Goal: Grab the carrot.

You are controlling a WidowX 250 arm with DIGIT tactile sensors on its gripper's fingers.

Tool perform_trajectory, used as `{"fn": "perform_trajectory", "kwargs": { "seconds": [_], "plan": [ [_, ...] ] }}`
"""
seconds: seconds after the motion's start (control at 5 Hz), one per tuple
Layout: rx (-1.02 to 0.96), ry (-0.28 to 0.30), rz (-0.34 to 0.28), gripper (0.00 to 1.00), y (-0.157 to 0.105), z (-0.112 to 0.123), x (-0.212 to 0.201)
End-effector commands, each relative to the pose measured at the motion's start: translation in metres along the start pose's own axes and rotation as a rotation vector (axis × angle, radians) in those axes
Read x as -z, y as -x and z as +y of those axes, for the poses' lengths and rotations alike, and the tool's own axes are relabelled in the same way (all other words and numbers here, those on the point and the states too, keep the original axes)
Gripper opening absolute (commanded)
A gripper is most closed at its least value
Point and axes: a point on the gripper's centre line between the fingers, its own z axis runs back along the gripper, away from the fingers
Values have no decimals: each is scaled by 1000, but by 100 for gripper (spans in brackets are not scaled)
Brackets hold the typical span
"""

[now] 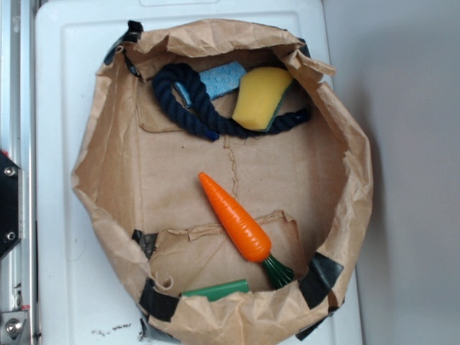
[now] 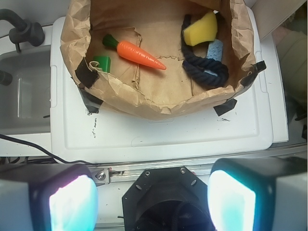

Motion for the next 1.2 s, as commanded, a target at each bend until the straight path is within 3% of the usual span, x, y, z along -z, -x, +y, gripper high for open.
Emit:
{"fn": "perform_trajectory", "kwargs": {
  "seconds": [0.0,0.4,0.8,1.0],
  "plan": [
    [0,0,0,100,0,0,0],
    [8,-17,10,100,-22,-16,4],
    [307,61,115,100,-88,-32,34],
    [274,49,70,100,-124,-26,47]
  ]
}}
